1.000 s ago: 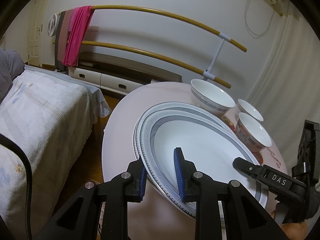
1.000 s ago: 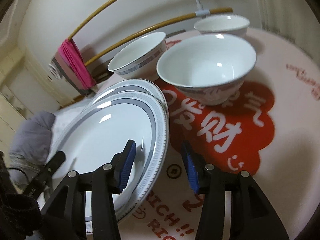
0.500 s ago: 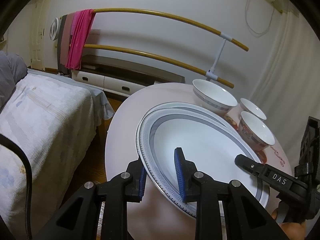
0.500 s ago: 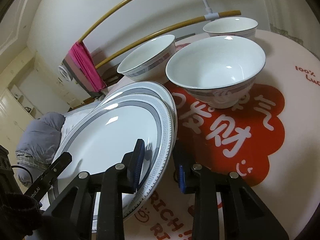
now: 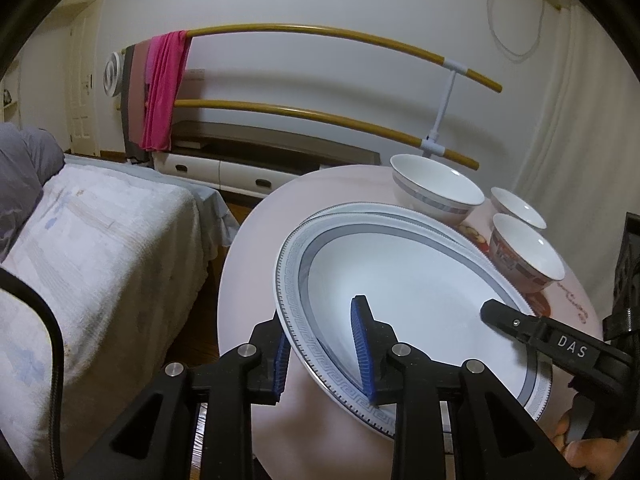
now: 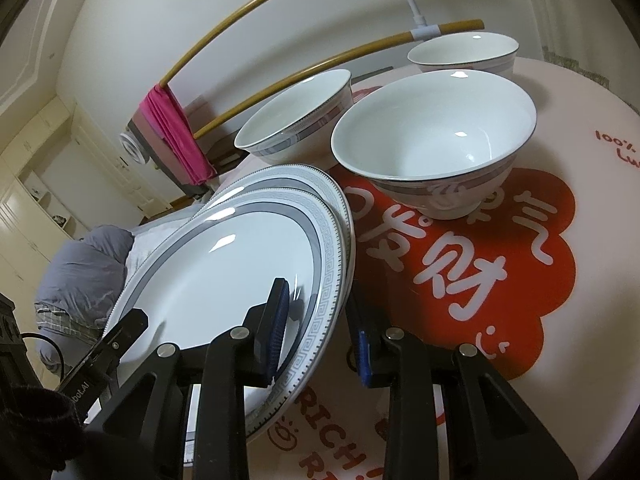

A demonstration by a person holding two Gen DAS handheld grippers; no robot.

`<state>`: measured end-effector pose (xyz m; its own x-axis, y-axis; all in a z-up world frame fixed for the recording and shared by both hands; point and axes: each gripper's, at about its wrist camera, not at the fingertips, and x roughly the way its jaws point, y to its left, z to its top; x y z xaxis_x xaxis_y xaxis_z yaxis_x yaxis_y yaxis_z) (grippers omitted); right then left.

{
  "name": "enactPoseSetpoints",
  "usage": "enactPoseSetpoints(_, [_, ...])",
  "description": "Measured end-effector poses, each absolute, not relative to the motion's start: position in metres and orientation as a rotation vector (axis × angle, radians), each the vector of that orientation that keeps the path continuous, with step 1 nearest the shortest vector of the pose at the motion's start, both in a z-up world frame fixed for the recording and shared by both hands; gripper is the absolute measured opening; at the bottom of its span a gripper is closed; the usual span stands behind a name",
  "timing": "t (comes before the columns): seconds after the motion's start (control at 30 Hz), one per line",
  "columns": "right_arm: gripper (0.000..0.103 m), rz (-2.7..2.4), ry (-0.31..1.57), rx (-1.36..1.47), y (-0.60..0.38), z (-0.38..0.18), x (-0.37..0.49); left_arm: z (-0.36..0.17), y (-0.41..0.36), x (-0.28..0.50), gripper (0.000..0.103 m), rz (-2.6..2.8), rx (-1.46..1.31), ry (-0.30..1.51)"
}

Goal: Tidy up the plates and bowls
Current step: 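Lower the gripped plate onto the plate stack with both tools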

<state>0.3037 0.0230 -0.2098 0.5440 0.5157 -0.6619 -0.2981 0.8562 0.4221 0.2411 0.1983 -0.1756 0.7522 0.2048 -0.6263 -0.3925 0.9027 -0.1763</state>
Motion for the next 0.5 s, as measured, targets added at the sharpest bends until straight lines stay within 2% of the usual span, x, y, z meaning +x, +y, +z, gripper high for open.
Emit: enactPoseSetpoints(0.5, [0.029, 0.505, 0.876, 0.299, 0.015, -0.213, 0.307, -0.185, 0.193, 0.258, 0.027, 0.368, -0.237, 0.661])
